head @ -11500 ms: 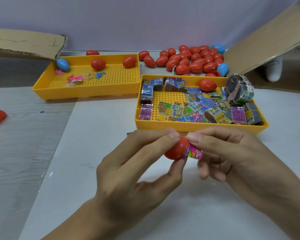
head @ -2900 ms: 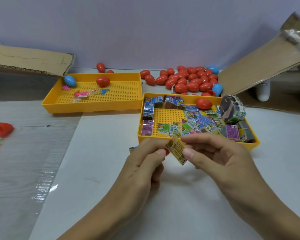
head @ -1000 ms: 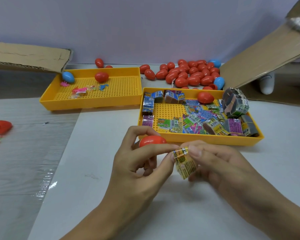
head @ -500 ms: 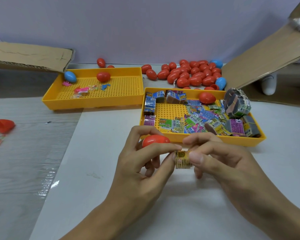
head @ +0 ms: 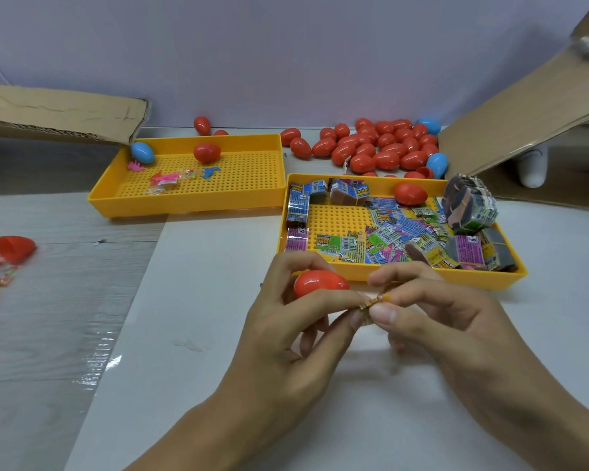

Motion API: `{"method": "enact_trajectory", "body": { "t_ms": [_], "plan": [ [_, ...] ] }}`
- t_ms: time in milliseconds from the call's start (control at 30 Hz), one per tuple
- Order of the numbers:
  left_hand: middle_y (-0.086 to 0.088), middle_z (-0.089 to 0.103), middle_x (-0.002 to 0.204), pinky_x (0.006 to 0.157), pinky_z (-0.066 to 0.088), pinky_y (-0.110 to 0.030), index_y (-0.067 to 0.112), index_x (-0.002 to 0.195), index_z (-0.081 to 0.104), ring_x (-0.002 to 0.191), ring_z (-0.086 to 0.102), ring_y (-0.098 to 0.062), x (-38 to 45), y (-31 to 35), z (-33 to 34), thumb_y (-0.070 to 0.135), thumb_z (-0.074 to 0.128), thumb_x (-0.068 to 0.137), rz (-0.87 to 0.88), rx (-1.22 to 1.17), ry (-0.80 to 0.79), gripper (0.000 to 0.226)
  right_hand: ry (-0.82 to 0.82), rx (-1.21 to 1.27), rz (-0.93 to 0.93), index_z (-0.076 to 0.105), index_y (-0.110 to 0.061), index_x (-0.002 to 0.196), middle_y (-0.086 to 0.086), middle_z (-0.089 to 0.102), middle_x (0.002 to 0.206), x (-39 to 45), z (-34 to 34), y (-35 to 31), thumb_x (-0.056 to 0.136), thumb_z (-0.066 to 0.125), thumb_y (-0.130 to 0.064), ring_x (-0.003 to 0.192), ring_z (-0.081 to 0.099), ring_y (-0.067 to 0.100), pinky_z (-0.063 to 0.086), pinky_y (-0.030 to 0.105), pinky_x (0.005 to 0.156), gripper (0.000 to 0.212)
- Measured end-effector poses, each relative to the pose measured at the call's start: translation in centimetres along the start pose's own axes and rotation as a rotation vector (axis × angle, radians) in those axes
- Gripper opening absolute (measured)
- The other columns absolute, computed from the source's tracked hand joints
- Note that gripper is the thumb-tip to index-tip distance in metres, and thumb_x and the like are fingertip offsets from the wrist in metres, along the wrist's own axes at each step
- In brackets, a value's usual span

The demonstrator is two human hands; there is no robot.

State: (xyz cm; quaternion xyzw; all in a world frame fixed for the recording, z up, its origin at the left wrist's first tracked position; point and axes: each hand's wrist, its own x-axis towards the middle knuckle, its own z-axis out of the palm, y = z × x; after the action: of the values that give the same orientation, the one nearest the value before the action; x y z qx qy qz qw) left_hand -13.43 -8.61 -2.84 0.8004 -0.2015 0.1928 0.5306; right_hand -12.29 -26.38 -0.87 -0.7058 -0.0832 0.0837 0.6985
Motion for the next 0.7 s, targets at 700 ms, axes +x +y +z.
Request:
{"method": "enact_trajectory", "body": {
  "t_ms": [700],
  "plan": [
    [-0.003,0.072,0.084,0.053,0.056,-0.026,0.034,0.099,0.076,0.059,0.066,-0.020,0.13,0.31,-0.36,0.037,0.081,0.071,-0.275,-0.444,0.091,0.028,0.107,0.071,-0.060,0.079,-0.019,0.073,-0.012,0.061,0.080,0.48,-0.03,0.05,0.043,0.091,-0.055,0.062,0.052,0.007,0.041,0.014,0.052,0.048]
  ]
}}
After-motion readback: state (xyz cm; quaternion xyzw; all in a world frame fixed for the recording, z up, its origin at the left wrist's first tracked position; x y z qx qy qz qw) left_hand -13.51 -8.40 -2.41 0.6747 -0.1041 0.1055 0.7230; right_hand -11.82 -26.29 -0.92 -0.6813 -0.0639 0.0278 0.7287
